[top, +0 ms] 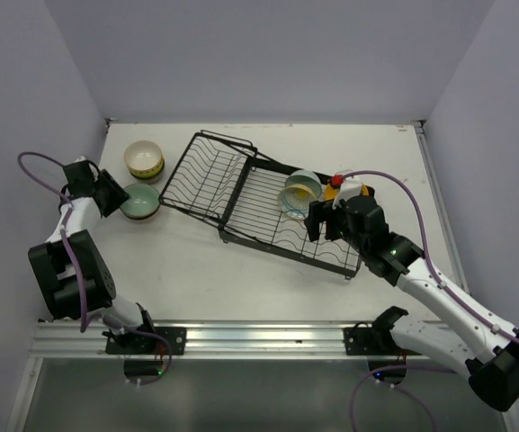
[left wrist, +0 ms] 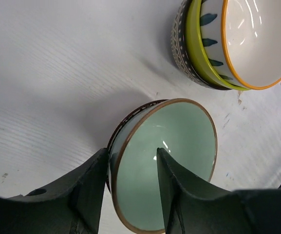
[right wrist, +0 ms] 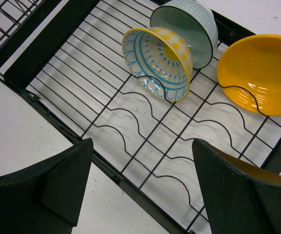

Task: Unload the bowls from the dish rack

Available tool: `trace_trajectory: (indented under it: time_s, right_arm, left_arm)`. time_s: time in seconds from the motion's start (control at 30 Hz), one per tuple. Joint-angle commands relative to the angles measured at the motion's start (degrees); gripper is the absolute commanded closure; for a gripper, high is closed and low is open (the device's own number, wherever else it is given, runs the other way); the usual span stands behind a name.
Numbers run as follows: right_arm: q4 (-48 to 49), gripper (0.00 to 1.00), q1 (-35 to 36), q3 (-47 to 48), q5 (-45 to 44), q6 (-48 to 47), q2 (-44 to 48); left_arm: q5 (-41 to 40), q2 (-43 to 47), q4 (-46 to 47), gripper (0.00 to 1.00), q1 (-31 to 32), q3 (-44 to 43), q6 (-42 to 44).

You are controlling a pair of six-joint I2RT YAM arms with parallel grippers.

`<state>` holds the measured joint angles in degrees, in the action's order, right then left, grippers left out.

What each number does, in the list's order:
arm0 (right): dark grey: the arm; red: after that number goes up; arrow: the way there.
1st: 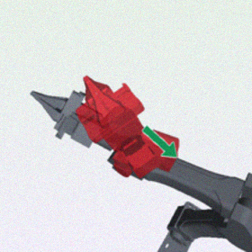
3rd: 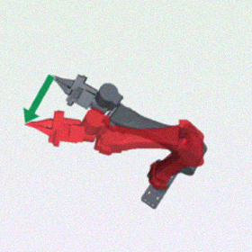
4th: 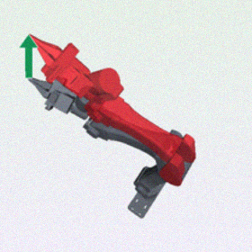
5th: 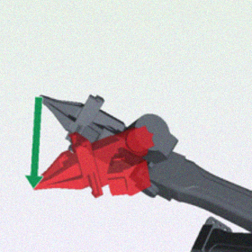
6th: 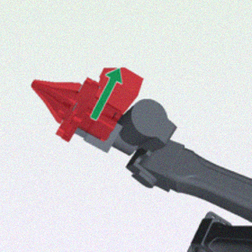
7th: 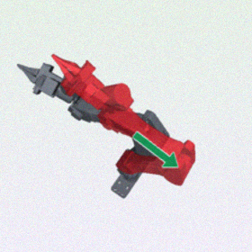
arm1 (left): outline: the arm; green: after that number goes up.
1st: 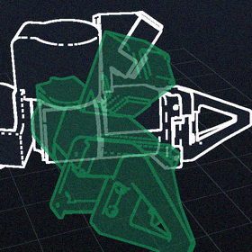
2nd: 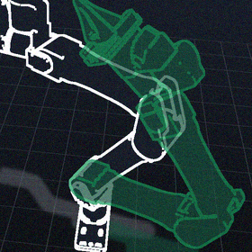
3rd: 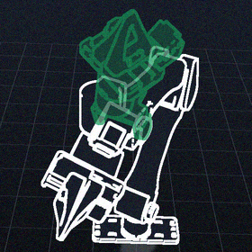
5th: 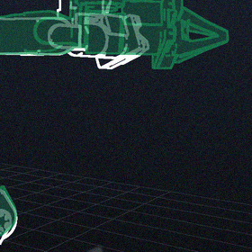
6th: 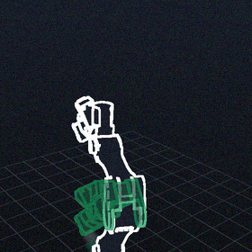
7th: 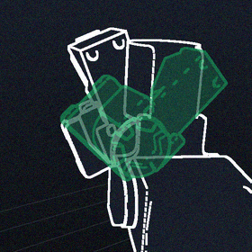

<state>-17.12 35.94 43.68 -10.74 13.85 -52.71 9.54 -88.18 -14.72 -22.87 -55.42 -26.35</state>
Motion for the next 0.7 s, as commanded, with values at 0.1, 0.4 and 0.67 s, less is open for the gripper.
trace_trajectory:
  time_s: [0.1, 0.4, 0.67]
  right_arm:
    - [1.9, 0.13, -0.2, -0.3, -0.7, 0.3, 1.3]
    - [1.8, 0.13, -0.2, -0.3, -0.6, 0.4, 1.4]
    - [0.2, 0.13, -1.0, 2.3, -3.2, -1.0, 0.7]
  left_arm:
    - [-2.0, 3.7, 2.1, 0.50, -0.3, -2.2, 2.4]
    - [-1.9, 4.0, 1.8, 0.53, -0.2, -2.1, 2.4]
    - [-5.6, 13.5, 1.9, 0.31, 2.7, -1.0, 3.8]
